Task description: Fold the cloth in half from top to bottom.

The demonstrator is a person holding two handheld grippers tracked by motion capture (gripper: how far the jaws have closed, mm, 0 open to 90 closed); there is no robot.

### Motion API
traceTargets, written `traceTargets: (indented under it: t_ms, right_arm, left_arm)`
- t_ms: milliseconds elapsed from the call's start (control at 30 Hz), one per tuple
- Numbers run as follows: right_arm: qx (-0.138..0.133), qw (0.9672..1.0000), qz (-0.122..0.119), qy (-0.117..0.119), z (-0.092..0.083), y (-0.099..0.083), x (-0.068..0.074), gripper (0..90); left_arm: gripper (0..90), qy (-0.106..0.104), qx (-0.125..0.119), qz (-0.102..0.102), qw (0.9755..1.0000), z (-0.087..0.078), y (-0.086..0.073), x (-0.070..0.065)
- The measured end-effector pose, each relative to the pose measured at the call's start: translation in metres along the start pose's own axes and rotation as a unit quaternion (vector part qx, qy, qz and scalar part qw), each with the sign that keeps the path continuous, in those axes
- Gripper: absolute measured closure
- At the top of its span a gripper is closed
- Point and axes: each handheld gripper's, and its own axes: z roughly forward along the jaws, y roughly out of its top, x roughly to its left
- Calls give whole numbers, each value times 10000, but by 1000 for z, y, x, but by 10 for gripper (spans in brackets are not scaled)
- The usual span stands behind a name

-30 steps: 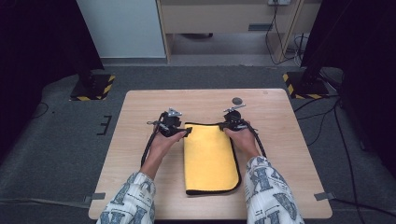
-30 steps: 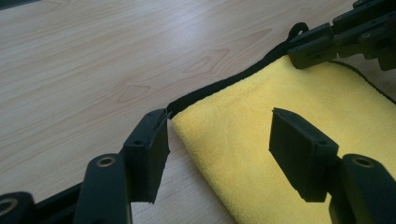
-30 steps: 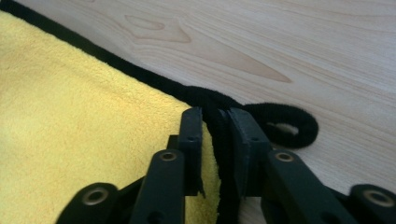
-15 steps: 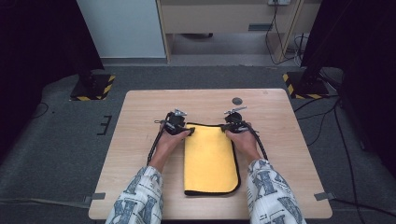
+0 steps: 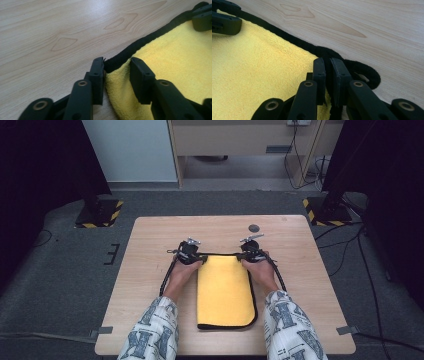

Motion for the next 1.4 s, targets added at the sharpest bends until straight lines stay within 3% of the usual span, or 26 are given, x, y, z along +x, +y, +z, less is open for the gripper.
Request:
traceTargets:
  t_ms: [100,233,300,767,1400]
  right_arm:
    - [-34,10000,6,21,-1,0,-1,831]
    - [-146,9999,34,21,-3,1,-2,836]
    - [-196,9998,64,42,-5,3,-4,837]
    - [-858,9962,151,-10,-37,36,-13,839]
    - [-1375,9901,273,-39,-57,52,-19,839]
  left_arm:
    - [776,-45,12,-82,10000,0,1,-2]
    - [818,69,-51,12,10000,-2,5,-6]
    - [822,97,-226,50,9997,-6,9,-7]
    - [824,249,-662,382,9968,-33,52,-15]
    - [825,270,-1019,434,9935,-46,75,-19]
